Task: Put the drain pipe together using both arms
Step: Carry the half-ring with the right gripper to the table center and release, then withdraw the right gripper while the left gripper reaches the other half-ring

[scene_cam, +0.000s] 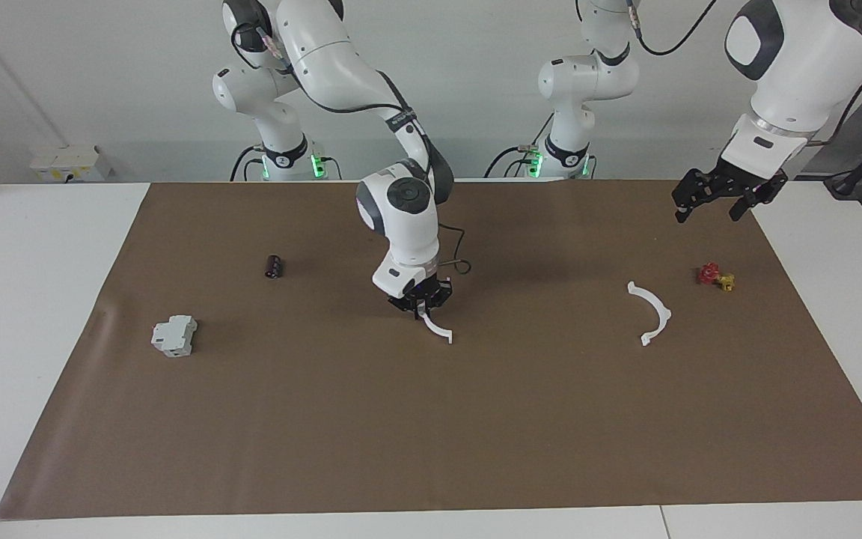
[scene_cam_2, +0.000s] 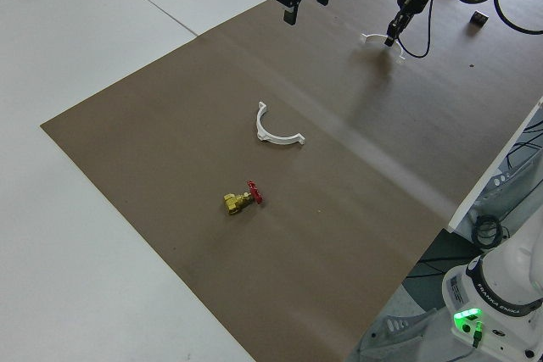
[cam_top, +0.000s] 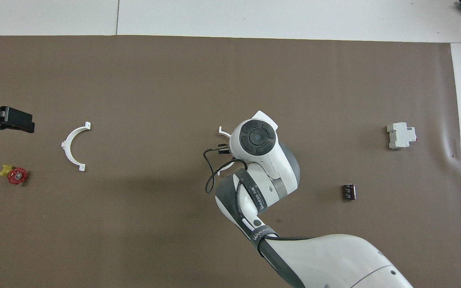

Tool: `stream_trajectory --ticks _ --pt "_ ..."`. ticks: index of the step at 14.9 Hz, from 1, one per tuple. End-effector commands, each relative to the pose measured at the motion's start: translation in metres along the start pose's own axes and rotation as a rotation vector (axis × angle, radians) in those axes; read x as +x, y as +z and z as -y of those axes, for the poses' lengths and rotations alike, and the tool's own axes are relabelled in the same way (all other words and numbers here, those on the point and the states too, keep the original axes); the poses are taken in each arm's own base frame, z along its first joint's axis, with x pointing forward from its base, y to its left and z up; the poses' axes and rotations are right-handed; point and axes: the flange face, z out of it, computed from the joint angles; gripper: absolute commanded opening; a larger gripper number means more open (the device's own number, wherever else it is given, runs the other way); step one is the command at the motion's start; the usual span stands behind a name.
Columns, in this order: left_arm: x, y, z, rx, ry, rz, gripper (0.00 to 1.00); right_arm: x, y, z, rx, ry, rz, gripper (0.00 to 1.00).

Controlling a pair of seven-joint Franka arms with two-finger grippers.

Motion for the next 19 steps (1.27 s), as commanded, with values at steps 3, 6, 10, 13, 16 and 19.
stream_trajectory --ticks 3,6,10,13,16,19 --pt "-0.006 0.0 -0.001 -0.015 0.009 -0.016 1.0 -0.003 0.005 0.004 -0.005 0.005 -0.027 0.0" --pt "-0.007 -0.001 -0.001 -0.015 0.009 -0.017 1.0 -0.003 0.005 0.003 -0.023 -0.031 -0.036 0.0" --pt "-0.007 -0.001 -0.001 -0.015 0.009 -0.017 1.0 -0.003 0.005 0.003 -0.028 -0.071 -0.037 0.0" --pt "-0.007 -0.001 -0.001 -0.015 0.009 -0.019 1.0 -0.003 0.005 0.003 -0.028 -0.07 -0.037 0.14" --pt "-0.007 -0.001 -0.001 -0.015 0.009 -0.019 1.0 -0.005 -0.003 0.011 -0.027 -0.071 -0.034 1.0" --pt "-0.007 -0.001 0.0 -0.015 0.008 -0.017 1.0 -0.003 -0.05 0.007 -0.02 -0.062 -0.029 1.0"
